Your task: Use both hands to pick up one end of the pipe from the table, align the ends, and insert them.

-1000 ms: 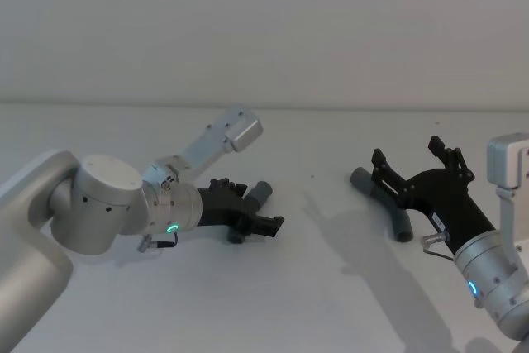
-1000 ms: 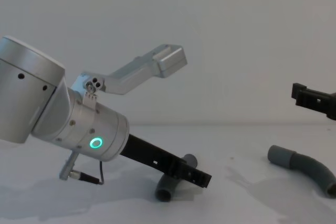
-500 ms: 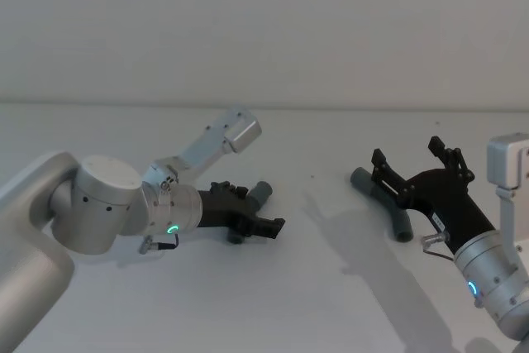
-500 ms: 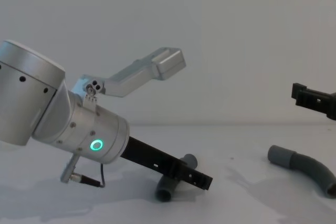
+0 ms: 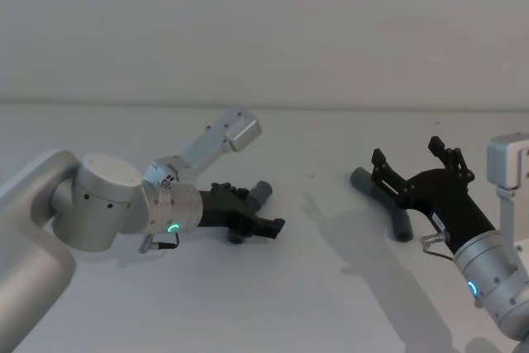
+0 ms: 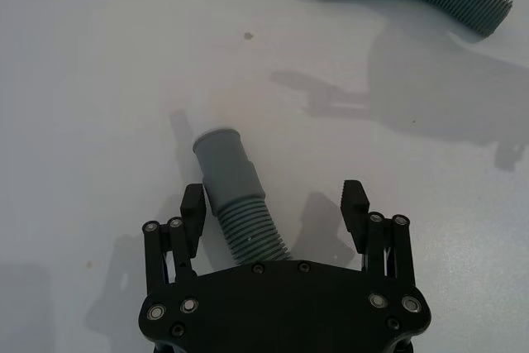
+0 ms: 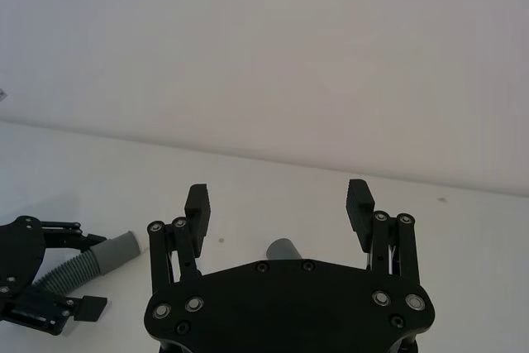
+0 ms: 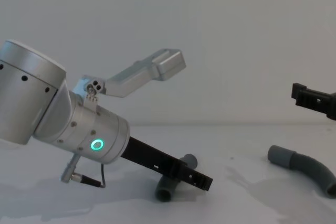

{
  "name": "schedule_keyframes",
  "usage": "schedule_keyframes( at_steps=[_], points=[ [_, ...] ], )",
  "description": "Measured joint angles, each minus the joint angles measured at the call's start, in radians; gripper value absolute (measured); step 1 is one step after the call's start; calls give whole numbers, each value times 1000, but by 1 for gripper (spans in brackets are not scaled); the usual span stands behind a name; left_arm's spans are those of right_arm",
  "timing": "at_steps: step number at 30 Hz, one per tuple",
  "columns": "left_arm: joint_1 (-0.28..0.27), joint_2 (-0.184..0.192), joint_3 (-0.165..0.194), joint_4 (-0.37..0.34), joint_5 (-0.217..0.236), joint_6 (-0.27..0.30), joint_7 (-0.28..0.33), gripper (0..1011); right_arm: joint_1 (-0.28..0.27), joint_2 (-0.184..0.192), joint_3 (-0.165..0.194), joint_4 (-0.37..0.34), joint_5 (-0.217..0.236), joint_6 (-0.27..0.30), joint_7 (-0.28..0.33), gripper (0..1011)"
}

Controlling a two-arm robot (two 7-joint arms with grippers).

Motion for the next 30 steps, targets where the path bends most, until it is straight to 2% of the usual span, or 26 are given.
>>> schedule_keyframes(
  at_steps=[9, 13, 20, 22, 30],
  points=[
    [-2, -2, -1, 4, 2, 2, -4, 796, 0, 0, 0, 0, 0, 0, 0, 1000],
    [-2, -2, -1, 5, 3, 3, -5, 647, 0, 0, 0, 0, 0, 0, 0, 1000],
    [-3, -3, -2, 6, 4, 4, -6, 464, 0, 0, 0, 0, 0, 0, 0, 1000],
    [-3, -3, -2, 7, 4, 4, -6, 370, 0, 0, 0, 0, 0, 0, 0, 1000],
    [-4, -4, -2, 7, 4, 5, -7, 345, 0, 0, 0, 0, 0, 0, 0, 1000]
  ],
)
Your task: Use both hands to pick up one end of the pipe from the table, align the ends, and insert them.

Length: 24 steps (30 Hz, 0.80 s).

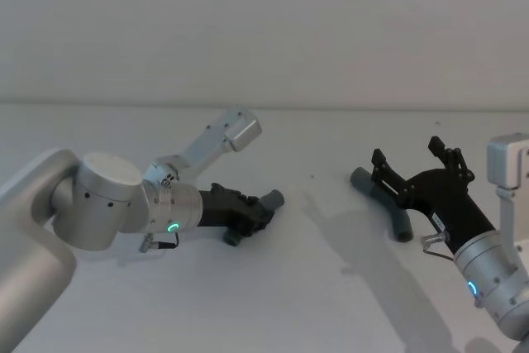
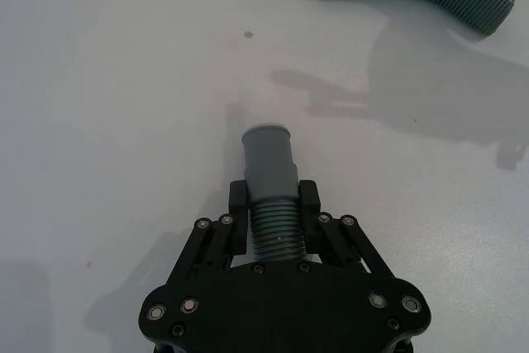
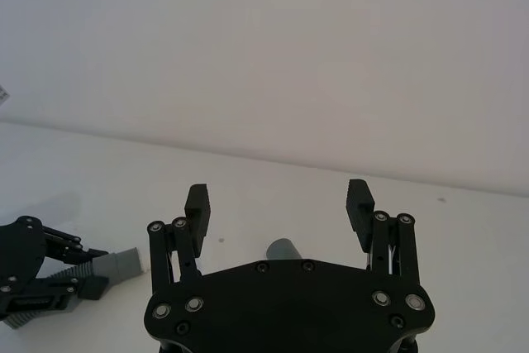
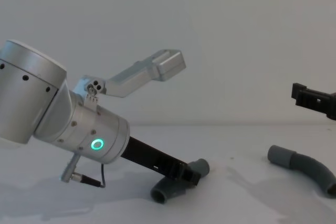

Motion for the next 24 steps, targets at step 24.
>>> schedule_keyframes(
  at_steps=[24],
  points=[
    [0, 0, 0, 0, 0, 0, 0, 345, 41, 22, -1, 1, -6, 110, 17, 1000]
  ],
)
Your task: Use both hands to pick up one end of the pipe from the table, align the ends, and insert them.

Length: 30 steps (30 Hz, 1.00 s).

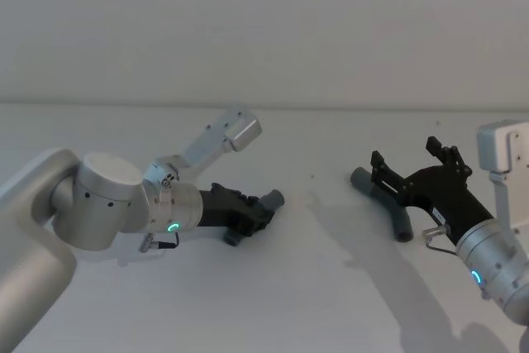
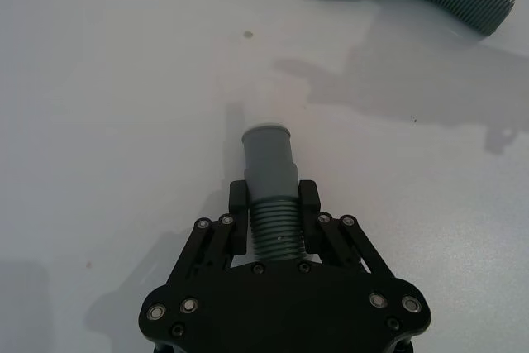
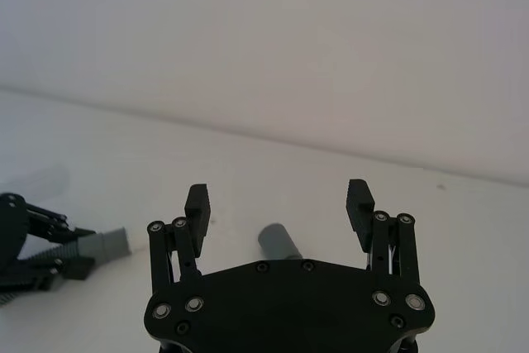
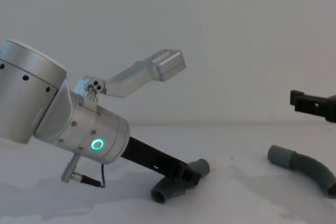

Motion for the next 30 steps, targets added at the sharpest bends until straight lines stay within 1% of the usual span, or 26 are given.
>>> schedule_keyframes(
  at_steps=[1, 2, 3, 4, 7, 8, 9, 10, 15, 16, 19, 22, 26, 30],
  points=[
    [0, 0, 0, 0, 0, 0, 0, 345, 2, 1, 0, 0, 0, 6, 1, 1000],
    [0, 0, 0, 0, 0, 0, 0, 345, 12, 5, 0, 3, 0, 35, 5, 1000],
    [0, 0, 0, 0, 0, 0, 0, 345, 15, 6, 0, 3, 0, 43, 6, 1000],
    [0, 0, 0, 0, 0, 0, 0, 345, 23, 9, 1, 6, 0, 70, 9, 1000],
    [0, 0, 0, 0, 0, 0, 0, 345, 37, 13, 2, 10, 2, 106, 13, 1000],
    [0, 0, 0, 0, 0, 0, 0, 345, 45, 16, 3, 13, 6, 134, 17, 1000],
    [0, 0, 0, 0, 0, 0, 0, 345, 50, 16, 4, 15, 7, 146, 19, 1000],
    [0, 0, 0, 0, 0, 0, 0, 345, 59, 18, 6, 19, 11, 171, 22, 1000],
    [0, 0, 0, 0, 0, 0, 0, 345, 84, 21, 14, 32, 27, 249, 35, 1000],
    [0, 0, 0, 0, 0, 0, 0, 345, 92, 22, 16, 38, 35, 277, 41, 1000],
    [0, 0, 0, 0, 0, 0, 0, 345, 106, 22, 21, 48, 45, 311, 50, 1000],
    [0, 0, 0, 0, 0, 0, 0, 345, 125, 26, 26, 67, 61, 358, 70, 1000],
    [0, 0, 0, 0, 0, 0, 0, 345, 143, 31, 28, 88, 73, 392, 90, 1000],
    [0, 0, 0, 0, 0, 0, 0, 345, 158, 36, 28, 111, 79, 411, 107, 1000]
  ],
)
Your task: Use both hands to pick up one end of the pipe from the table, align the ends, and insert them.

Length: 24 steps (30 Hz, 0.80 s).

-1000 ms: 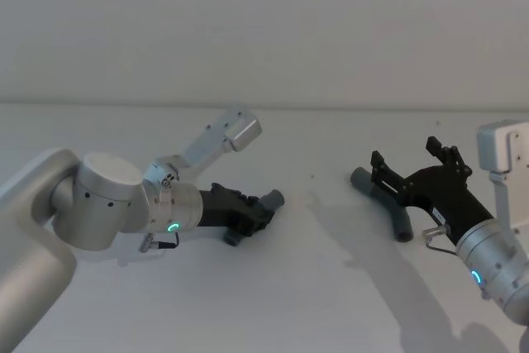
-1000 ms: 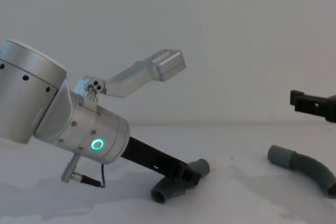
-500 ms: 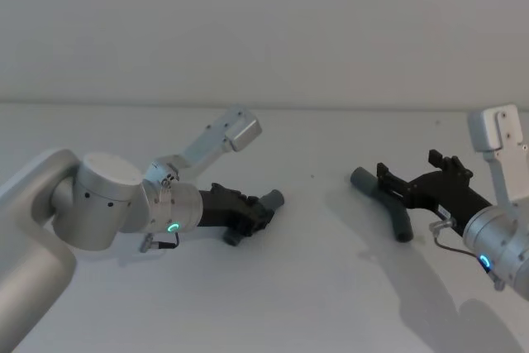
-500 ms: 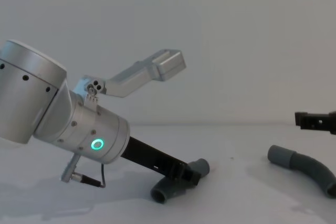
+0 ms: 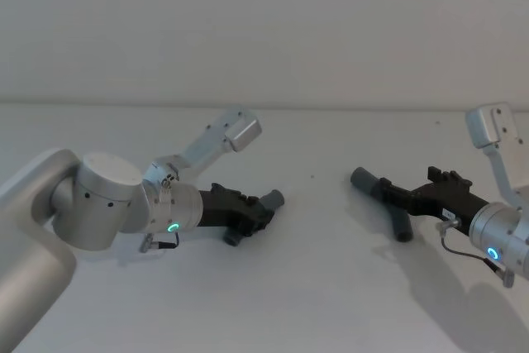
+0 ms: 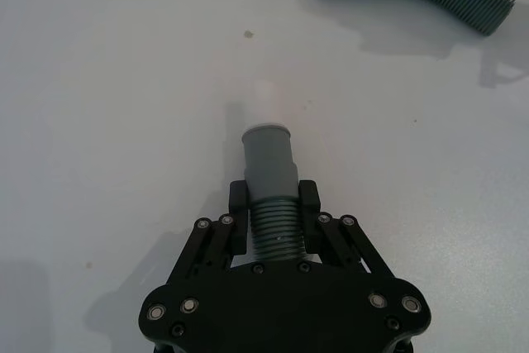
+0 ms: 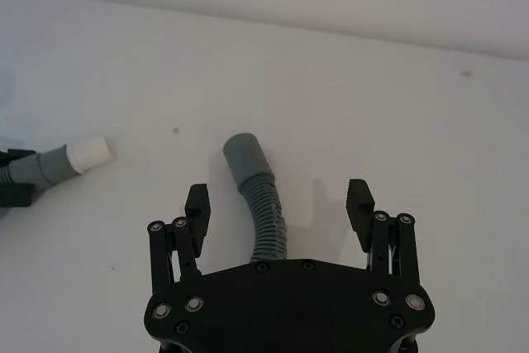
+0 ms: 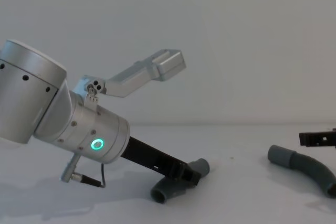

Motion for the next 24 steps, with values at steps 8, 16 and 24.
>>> schedule_keyframes(
  at_steps=[8, 16, 24],
  points=[
    [0, 0, 0, 0, 0, 0, 0, 345, 26, 9, -6, 42, 9, 21, 27, 1000],
    [0, 0, 0, 0, 0, 0, 0, 345, 39, 12, -16, 65, 12, 26, 43, 1000],
    [0, 0, 0, 0, 0, 0, 0, 345, 48, 11, -31, 84, 10, 26, 53, 1000]
  ],
)
